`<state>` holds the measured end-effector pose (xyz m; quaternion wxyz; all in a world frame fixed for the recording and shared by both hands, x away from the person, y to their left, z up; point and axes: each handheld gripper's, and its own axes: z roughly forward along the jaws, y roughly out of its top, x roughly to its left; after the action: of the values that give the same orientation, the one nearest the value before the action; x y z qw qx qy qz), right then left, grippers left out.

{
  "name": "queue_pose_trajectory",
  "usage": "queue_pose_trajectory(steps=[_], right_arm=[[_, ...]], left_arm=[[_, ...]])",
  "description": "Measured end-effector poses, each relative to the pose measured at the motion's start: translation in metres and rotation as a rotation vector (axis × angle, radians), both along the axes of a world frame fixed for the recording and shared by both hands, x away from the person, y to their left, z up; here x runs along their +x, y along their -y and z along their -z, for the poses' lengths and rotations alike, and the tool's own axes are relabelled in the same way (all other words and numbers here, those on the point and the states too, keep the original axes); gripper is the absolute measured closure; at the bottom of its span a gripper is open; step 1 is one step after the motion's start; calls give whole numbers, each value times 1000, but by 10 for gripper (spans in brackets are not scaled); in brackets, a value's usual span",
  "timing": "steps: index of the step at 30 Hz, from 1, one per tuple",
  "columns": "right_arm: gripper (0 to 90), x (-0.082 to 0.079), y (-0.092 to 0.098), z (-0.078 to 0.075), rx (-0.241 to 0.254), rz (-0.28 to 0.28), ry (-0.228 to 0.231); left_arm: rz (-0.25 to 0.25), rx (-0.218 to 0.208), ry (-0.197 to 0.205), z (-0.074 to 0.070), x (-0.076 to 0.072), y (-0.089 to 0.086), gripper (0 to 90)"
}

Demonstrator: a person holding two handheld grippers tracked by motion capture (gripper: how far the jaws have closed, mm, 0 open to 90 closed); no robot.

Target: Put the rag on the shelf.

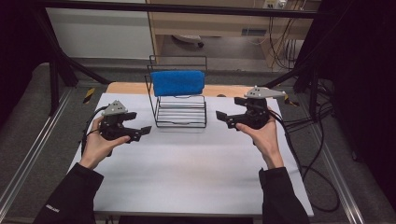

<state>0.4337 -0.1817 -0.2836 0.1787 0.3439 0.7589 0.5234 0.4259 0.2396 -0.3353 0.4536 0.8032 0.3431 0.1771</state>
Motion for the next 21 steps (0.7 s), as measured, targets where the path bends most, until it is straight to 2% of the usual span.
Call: queue_pose_trajectory(steps=[4,6,14,17,21], right_arm=[[46,-5,8,18,6,4,-25],[36,-9,11,27,11,11,-40],[18,-22,26,59,8,17,-94],[17,-27,31,69,-3,16,-94],[12,-33,39,85,-7,10,-120]], left_arm=[[-2,9,-8,10,-7,-6,101],[-8,-1,-5,15,-12,-9,90],[-13,-15,-31,34,-22,-19,80],[-8,-21,-33,41,-25,-22,81],[-16,-23,-38,54,-29,-27,82]])
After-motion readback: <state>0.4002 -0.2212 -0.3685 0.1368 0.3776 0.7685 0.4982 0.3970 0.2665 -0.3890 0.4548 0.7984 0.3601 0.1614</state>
